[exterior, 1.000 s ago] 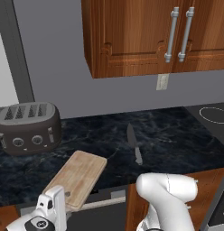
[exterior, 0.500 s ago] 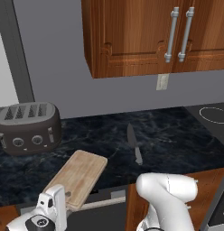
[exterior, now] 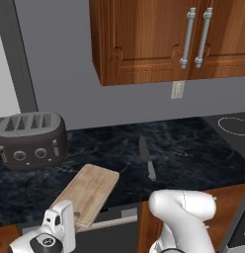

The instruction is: Move the cutting board and knife to the sink. Then move spray from the cabinet to the counter.

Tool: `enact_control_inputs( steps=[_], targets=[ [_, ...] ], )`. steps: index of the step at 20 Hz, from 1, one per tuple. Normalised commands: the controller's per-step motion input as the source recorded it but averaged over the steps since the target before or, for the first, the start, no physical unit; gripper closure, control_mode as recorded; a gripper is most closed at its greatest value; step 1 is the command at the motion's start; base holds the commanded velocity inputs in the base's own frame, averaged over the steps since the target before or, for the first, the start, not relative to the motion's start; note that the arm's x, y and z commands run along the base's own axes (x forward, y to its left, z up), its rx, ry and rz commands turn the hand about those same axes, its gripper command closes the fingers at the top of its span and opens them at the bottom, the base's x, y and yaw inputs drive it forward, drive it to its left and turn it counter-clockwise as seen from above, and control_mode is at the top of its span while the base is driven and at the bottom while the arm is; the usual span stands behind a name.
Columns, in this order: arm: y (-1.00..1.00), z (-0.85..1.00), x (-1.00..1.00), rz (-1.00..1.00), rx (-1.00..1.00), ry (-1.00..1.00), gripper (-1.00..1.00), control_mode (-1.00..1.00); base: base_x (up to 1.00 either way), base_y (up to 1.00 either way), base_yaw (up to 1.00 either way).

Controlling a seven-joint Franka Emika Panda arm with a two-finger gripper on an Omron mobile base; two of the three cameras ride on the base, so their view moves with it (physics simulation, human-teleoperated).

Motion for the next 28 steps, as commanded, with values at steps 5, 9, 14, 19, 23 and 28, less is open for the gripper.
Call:
enact_control_inputs(
  steps=[5,9,14,19,23,28],
  targets=[
    [-0.15,0.32,-0.08,0.0,-0.01,0.0,1.0,-1.0,0.0,0.0,0.0],
    [-0.1,0.41,-0.19,0.0,-0.03,0.0,1.0,-1.0,0.0,0.0,0.0],
    [-0.15,0.44,-0.23,0.0,-0.05,0.0,1.0,-1.0,0.0,0.0,0.0],
    [-0.23,0.39,-0.12,0.0,-0.07,0.0,1.0,-1.0,0.0,0.0,0.0],
    [-0.26,0.34,-0.04,0.0,-0.06,-0.02,1.0,-1.0,0.0,0.0,0.0],
    [-0.24,0.29,0.0,0.02,-0.03,-0.1,1.0,-1.0,0.0,0.0,0.0]
  ],
)
